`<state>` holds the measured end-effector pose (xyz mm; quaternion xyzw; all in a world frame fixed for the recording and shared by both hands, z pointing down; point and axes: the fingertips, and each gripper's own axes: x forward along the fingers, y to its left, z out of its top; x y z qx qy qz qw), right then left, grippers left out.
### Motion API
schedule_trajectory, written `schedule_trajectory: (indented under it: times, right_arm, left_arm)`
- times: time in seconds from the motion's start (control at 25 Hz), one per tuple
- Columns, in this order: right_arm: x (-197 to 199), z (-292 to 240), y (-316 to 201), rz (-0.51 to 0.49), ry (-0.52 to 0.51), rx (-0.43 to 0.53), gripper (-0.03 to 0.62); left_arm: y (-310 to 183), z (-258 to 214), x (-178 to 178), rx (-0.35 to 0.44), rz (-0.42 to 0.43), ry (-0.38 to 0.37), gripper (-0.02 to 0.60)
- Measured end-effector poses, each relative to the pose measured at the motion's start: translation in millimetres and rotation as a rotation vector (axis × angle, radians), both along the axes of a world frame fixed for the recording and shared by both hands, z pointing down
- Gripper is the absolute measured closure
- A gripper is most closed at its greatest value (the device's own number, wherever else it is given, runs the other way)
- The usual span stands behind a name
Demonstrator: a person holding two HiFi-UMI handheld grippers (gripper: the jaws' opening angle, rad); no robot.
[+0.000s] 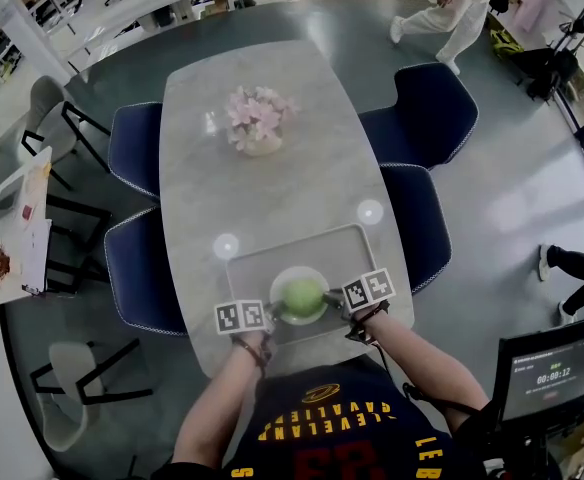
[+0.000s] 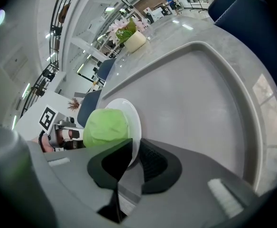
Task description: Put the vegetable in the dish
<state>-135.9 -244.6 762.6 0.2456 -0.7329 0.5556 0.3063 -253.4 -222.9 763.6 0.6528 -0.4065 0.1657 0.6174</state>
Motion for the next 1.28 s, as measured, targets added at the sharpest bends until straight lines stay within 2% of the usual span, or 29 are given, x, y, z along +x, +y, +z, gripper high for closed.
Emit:
schedule_trajectory:
  times: [0.32, 0.56, 0.76, 1.16, 1.28]
  right_arm:
    - [2.4, -2.7, 0.5, -0.008, 0.015, 0.017, 0.533]
    - [5.0, -2.6, 3.2, 0.016, 0.016, 0.022, 0.531]
    - [10.6, -8.0, 5.9, 0.029, 0.019, 0.030, 0.533]
    - [19.8, -12.2, 4.1, 0.066, 0.026, 0.090, 0.522]
    - [24.5, -16.9, -1.0, 0.083, 0.035, 0.132, 0.531]
  left_arm:
    - [0.6, -2.3, 0.5, 0.006, 0.019, -0.095, 0.502]
    - [4.9, -3.0, 0.8, 0.058, 0.120, -0.251, 0.486]
    - [7.8, -7.2, 4.9, 0.088, 0.166, -0.316, 0.472]
    - [10.0, -12.6, -8.0, 0.134, 0.083, -0.324, 0.502]
    - [4.9, -23.2, -14.3, 0.193, 0.016, -0.309, 0.536]
